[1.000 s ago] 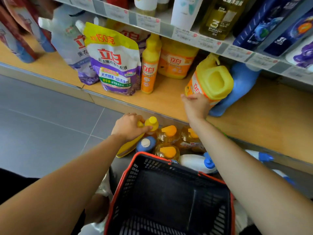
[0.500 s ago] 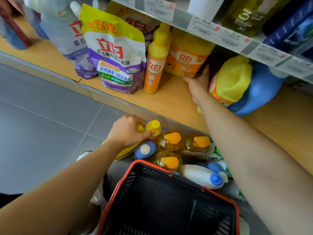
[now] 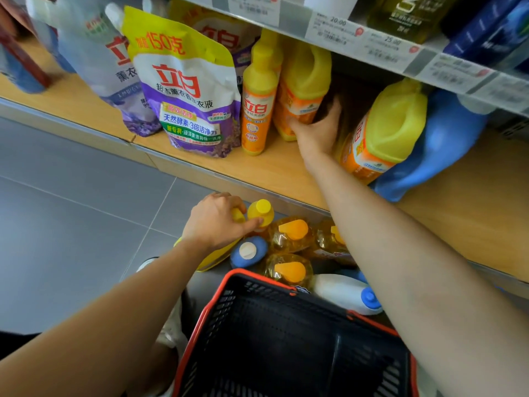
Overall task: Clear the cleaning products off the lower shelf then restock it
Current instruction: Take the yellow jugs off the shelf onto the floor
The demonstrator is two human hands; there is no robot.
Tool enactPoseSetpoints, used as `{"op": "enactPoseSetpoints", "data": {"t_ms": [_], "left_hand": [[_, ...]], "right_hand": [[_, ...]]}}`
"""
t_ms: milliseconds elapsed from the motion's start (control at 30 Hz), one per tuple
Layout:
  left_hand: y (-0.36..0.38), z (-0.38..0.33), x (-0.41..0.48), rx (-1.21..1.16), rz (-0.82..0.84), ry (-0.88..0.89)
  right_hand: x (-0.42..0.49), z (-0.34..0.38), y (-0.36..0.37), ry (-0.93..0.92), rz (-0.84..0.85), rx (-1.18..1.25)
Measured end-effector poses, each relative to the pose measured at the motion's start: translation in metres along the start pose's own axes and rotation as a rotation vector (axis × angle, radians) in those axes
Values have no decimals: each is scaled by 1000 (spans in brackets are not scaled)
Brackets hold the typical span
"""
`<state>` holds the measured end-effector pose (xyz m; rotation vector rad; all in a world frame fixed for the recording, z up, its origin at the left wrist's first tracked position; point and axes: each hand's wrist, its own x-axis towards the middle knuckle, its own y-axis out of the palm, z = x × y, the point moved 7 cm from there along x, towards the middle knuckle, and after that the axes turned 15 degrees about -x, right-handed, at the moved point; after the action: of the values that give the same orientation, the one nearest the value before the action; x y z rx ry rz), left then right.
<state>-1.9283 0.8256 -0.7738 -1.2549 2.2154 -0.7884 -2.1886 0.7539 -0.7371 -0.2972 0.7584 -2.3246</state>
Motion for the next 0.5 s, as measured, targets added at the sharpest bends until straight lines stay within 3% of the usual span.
{"op": "enactPoseSetpoints", "data": {"t_ms": [233, 433, 500], "left_hand": [[1, 3, 0, 1, 2, -2], [0, 4, 1, 5, -3, -18], [0, 5, 1, 4, -1, -25]], "right_hand": [[-16, 9, -9, -64, -37, 73], [-74, -12, -50, -71, 55, -2], [-91, -6, -75, -147, 9, -44]]}}
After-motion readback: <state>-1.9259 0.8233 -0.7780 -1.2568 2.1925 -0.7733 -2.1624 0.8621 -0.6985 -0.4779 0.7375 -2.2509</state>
